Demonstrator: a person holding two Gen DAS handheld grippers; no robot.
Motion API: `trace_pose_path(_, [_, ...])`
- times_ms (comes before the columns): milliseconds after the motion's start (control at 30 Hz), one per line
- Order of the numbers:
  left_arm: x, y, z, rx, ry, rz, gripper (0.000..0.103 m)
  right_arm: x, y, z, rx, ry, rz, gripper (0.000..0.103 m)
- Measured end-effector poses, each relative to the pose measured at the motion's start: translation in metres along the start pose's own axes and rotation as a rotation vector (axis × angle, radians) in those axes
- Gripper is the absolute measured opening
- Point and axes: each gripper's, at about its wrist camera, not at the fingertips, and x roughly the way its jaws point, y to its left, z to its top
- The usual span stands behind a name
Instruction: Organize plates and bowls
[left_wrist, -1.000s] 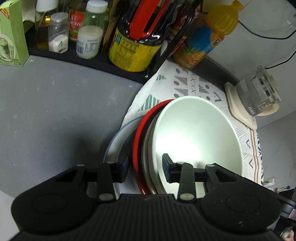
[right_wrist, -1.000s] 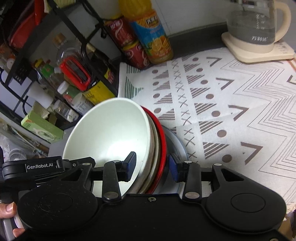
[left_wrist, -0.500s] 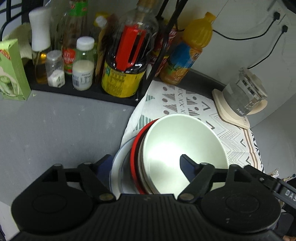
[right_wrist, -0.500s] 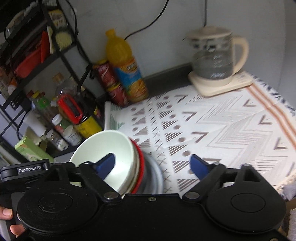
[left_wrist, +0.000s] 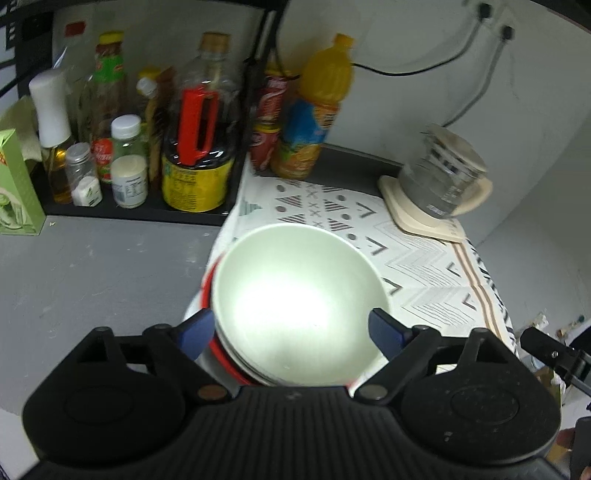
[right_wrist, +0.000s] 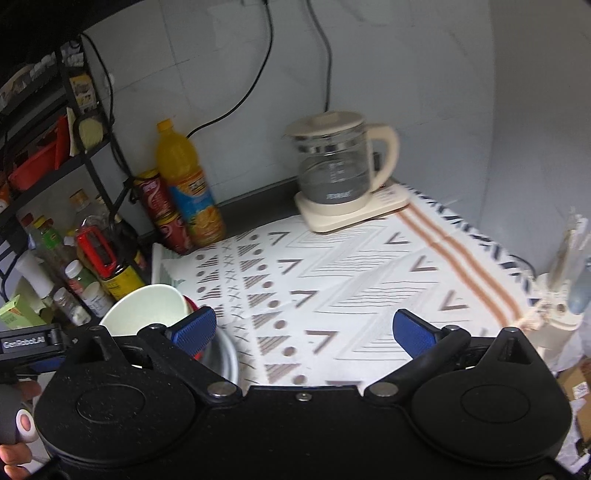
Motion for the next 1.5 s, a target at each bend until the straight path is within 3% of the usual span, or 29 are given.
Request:
trace_pose_path(167, [-0.022,-0.019,-0.023,0.039,-0.021,-0.019,0.103,-0.032,-0.014,-0.014,-0.014,-0.020,-0.049,0.103])
trace_pose_path(367, [-0.051,-0.032,-0.052,0.080,-0.033,-0.019,0.103,-0.064,-0.023,-0.036,-0.008,-0.040,-0.073,0.103])
trace_pose_path(933, [-0.131,-0.040,-0.121,0.156,-0.076,0.006,0.103,-0.143,-0.023,-0.080,-0.053,-0.095,-0.023,0.103])
trace_pose_path(1500, [-0.177,-0.038,-0.164,0.188,-0.102,0.024,0.103,-0.183,-0.027,-0.106,-0.072,-0.119,-0.005,0.103])
